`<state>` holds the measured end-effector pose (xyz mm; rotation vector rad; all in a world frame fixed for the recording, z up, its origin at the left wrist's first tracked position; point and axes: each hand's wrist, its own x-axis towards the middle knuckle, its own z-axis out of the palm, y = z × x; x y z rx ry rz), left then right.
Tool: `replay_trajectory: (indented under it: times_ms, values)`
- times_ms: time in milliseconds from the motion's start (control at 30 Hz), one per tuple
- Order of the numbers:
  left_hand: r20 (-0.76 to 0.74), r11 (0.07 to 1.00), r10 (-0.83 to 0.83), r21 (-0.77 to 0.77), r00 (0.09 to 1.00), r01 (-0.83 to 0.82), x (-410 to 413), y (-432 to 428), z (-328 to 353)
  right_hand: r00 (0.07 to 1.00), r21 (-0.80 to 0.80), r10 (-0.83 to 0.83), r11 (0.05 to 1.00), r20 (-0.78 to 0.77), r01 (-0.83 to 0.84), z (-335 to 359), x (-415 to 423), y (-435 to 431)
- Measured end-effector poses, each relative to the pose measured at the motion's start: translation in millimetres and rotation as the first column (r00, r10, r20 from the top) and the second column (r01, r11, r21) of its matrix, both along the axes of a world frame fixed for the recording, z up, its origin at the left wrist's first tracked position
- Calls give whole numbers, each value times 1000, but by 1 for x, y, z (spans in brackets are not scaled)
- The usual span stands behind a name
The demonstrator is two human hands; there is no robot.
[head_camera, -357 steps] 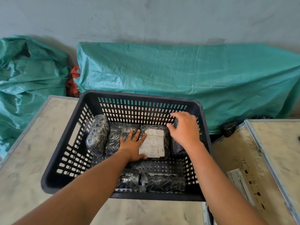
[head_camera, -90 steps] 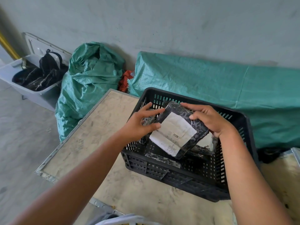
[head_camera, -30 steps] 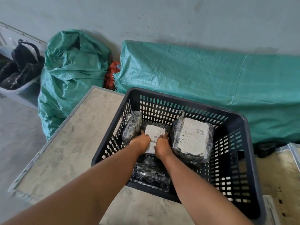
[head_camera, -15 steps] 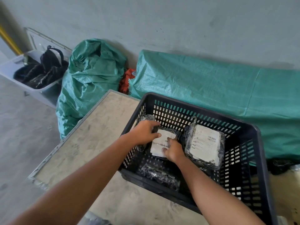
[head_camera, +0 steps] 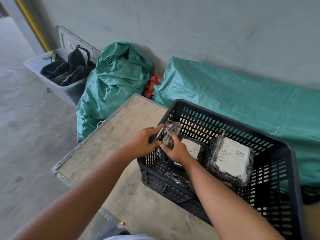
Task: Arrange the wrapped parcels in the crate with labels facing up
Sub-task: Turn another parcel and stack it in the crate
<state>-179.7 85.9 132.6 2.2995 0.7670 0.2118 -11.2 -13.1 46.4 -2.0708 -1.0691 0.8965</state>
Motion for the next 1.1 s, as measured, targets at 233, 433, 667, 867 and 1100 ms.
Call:
replay_trajectory:
  times_ms: [233,433,667,867,1100]
  values:
    - [43,983,86,-169,995,-78,0,-2,-13,986,106,-162,982,33,157,2,5,-1]
    - [53,977,108,-191,993,-96,-3,-1,-15,975,72,-220,973,-27,221,8,14,-3]
    - [40,970,115,-220,993,-104,-4,-1,-14,948,102,-279,950,-152,296,38,39,-42]
    - [-15,996,51,-69,999,-52,3,-3,-4,963,198,-254,943,-95,268,74,45,-91]
    - [303,996,74,-70,950,-55,30,-28,33,976,248,-170,948,-138,201,138,58,-132]
